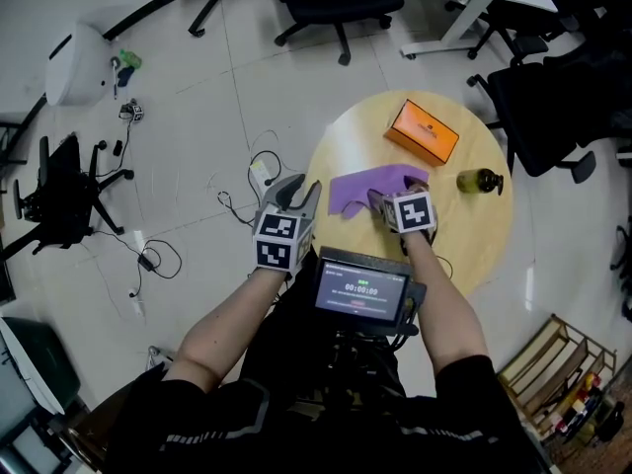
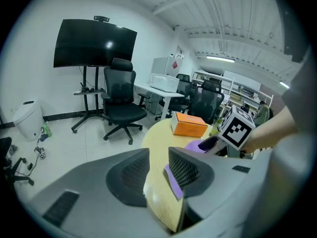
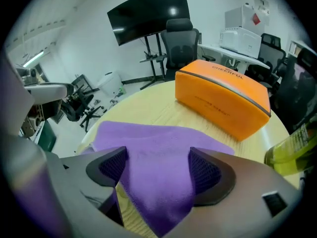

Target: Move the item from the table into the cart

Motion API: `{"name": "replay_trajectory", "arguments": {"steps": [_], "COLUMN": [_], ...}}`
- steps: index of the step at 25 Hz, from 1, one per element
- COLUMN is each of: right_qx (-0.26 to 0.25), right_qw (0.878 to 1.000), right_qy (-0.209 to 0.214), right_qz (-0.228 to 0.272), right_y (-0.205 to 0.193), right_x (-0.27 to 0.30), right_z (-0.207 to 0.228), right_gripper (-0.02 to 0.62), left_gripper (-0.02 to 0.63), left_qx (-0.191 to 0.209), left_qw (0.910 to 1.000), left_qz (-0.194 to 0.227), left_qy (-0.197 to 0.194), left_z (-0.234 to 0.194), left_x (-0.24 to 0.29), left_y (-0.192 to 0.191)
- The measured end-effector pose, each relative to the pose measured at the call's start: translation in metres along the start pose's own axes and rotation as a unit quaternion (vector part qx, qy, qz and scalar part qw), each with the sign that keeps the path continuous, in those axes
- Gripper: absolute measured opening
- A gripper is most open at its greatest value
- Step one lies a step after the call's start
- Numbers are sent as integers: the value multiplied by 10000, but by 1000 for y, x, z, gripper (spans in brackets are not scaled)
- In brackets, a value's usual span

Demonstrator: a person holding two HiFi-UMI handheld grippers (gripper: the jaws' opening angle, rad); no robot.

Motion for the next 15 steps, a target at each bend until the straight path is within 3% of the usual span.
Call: {"name": "replay_trajectory", "arguments": {"steps": [4, 7, 8, 12, 15], "right_qx": [-129, 7, 72, 227, 266], "right_qw": [9999, 9999, 9998, 9996, 9996], "right_qy": [-14, 117, 150, 173, 112], "right_qz": [41, 58, 79, 23, 39], "right_y": [-2, 4, 4, 6, 8], "right_x": [8, 9, 8, 12, 9], "right_z": [-1, -1, -1, -10, -16], "right_gripper": [367, 190, 159, 70, 48], "left_gripper": [138, 138, 138, 138, 137], "left_qx": [-14, -5, -12, -2, -32], "left_qw": [10000, 10000, 9999, 9998, 9996], "left_qz": [5, -16, -20, 13, 4], "left_qy": [-51, -81, -101, -198, -266], "left_z": [-3, -8, -7, -12, -13], "left_x": [4, 7, 8, 9, 5], "left_y": [-7, -6, -7, -3, -3]}}
Point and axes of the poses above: the fingertips, and each gripper's own axes: x forward along the fingers, z to its right, y out of its top, the point moved 6 cm from there along -x, backward along the fingers, and after that the axes turned 6 degrees about x, right-handed, at the moved point
